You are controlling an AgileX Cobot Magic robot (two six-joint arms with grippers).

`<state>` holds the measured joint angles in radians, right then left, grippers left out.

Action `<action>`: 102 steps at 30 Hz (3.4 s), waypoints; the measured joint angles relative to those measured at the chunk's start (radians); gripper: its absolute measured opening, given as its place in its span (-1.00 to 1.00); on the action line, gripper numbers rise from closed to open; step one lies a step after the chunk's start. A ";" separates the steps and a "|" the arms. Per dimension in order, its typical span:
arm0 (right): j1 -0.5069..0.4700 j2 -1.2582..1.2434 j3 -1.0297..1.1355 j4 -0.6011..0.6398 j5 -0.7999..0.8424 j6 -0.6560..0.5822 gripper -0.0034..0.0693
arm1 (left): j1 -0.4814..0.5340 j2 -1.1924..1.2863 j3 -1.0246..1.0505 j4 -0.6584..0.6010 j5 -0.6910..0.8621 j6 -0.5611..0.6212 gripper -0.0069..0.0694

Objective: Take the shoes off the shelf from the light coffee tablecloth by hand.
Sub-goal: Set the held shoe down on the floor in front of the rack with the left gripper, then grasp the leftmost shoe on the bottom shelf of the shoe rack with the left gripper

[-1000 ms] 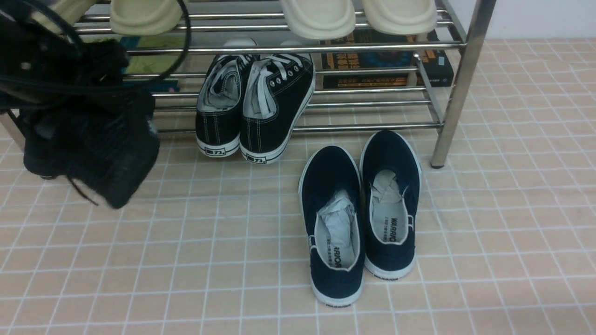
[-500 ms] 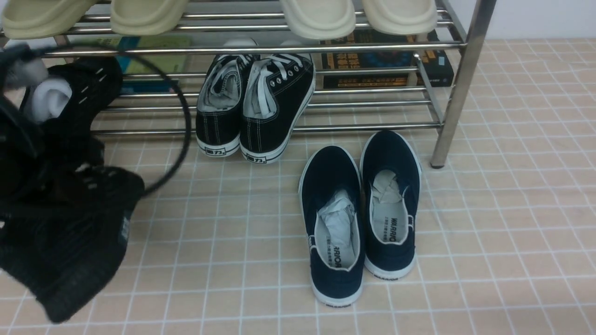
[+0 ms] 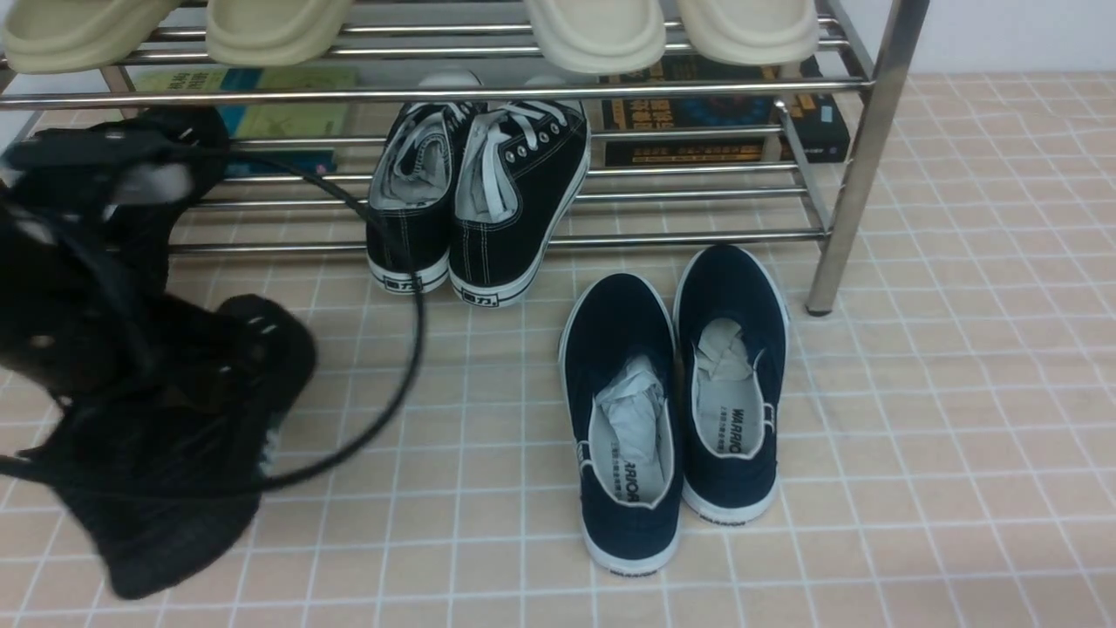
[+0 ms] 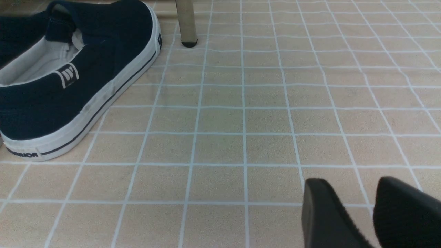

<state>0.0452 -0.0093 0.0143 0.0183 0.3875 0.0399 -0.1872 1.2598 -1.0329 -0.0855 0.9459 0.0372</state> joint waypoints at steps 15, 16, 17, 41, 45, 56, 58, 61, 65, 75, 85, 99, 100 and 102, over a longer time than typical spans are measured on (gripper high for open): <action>0.000 0.000 0.000 0.000 0.000 0.000 -0.25 | -0.197 0.180 0.003 0.526 -0.149 -0.560 -0.79; 0.000 0.000 0.000 0.000 0.000 0.000 -0.25 | -0.199 0.205 0.003 0.526 -0.160 -0.569 -0.79; 0.000 0.000 0.000 0.000 0.000 0.000 -0.25 | -0.199 0.222 0.003 0.526 -0.166 -0.571 -0.79; 0.000 0.000 0.000 0.000 0.000 0.000 -0.25 | -0.199 0.219 -0.114 0.368 -0.045 -0.548 0.08; 0.000 0.000 0.000 0.000 0.000 0.000 -0.25 | -0.163 0.176 -0.276 0.392 0.118 -0.520 -0.32; 0.000 0.000 0.000 0.000 0.000 0.001 -0.25 | 0.319 0.164 -0.399 0.245 0.293 -0.271 -0.79; 0.000 0.000 0.000 0.000 0.000 0.001 -0.25 | 0.421 0.164 -0.399 0.169 0.277 -0.267 -0.79; 0.000 0.000 0.000 0.000 0.000 0.001 -0.25 | 0.525 0.164 -0.399 0.060 0.190 -0.267 -0.77; 0.000 0.000 0.000 0.000 0.000 0.001 -0.25 | 0.554 0.164 -0.399 -0.024 0.112 -0.263 -0.67; 0.000 0.000 0.000 0.000 0.000 0.001 -0.25 | 0.557 0.224 -0.399 -0.091 0.080 -0.229 0.22; 0.000 0.000 0.000 0.000 0.000 0.001 -0.25 | 0.557 0.351 -0.399 -0.183 -0.046 -0.184 0.64; 0.000 0.000 0.000 0.000 0.000 0.001 -0.25 | 0.557 0.510 -0.399 -0.289 -0.194 -0.135 0.64; 0.000 0.000 0.000 0.000 0.000 0.001 -0.25 | 0.557 0.520 -0.399 -0.292 -0.203 -0.131 0.64; 0.000 0.000 0.000 0.000 0.000 0.001 -0.25 | 0.557 0.537 -0.399 -0.295 -0.227 -0.121 0.64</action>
<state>0.0452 -0.0093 0.0143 0.0183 0.3875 0.0406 0.3698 1.7972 -1.4317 -0.3808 0.7193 -0.0834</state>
